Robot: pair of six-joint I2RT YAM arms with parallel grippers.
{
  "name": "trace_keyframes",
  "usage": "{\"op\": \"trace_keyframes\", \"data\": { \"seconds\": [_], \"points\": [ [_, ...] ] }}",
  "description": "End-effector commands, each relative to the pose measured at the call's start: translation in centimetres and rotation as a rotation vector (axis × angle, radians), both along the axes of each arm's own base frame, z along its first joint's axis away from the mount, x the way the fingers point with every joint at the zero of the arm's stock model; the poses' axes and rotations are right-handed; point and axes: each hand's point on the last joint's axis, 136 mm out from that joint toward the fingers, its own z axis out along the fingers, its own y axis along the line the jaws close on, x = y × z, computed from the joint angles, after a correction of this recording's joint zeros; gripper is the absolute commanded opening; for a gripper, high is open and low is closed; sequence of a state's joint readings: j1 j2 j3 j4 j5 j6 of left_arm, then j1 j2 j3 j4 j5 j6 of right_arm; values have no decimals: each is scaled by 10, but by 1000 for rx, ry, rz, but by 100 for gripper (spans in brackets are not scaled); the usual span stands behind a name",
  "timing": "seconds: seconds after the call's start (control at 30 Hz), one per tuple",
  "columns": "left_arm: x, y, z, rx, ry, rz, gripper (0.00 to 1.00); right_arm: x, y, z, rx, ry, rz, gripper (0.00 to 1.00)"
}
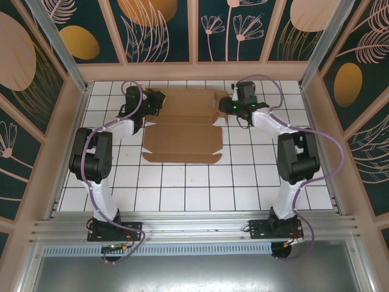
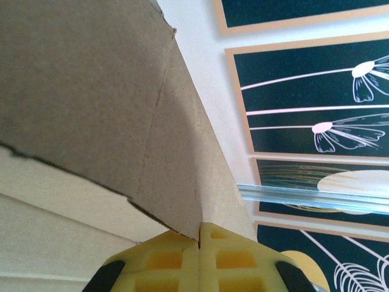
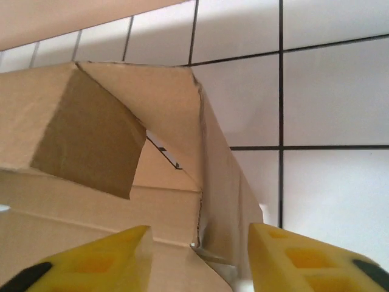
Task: Fold the paper box
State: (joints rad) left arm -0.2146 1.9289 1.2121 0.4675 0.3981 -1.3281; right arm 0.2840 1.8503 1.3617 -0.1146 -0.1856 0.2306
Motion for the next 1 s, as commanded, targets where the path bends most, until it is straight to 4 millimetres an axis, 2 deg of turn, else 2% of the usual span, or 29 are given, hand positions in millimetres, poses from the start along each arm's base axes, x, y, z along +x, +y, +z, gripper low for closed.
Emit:
{"op": "trace_keyframes", "data": {
  "seconds": [0.0,0.07,0.17,0.23,0.27,0.33,0.4,0.53,0.67,0.77,0.83,0.97],
  "points": [
    [-11,-7,-14,9,28,-54,0,1,-9,55,-9,-209,209,60],
    [-13,-9,-14,2,24,-70,0,-1,-17,73,-59,-292,243,67],
    [-14,-9,-13,9,20,-78,0,1,-23,98,-74,-426,264,68],
    [-15,-9,-11,15,16,-84,0,12,-33,110,-26,-434,238,66],
    [-15,-9,-11,17,17,-84,0,25,-46,113,10,-401,196,63],
    [-15,-8,-9,21,14,-85,0,55,-75,105,30,-305,65,52],
    [-15,-7,-8,24,14,-86,0,71,-85,88,25,-215,23,44],
    [-14,-7,-10,24,22,-83,0,77,-75,48,-68,-104,24,41],
    [-14,-9,-15,15,36,-89,0,68,-59,22,-55,-38,64,39],
    [-13,-9,-15,16,37,-92,0,59,-41,5,-132,-40,122,39],
    [-13,-10,-14,16,36,-95,0,51,-30,1,-160,-69,168,40],
    [-13,-9,-13,19,41,-100,0,36,-14,7,-118,-155,255,40]
  ]
}}
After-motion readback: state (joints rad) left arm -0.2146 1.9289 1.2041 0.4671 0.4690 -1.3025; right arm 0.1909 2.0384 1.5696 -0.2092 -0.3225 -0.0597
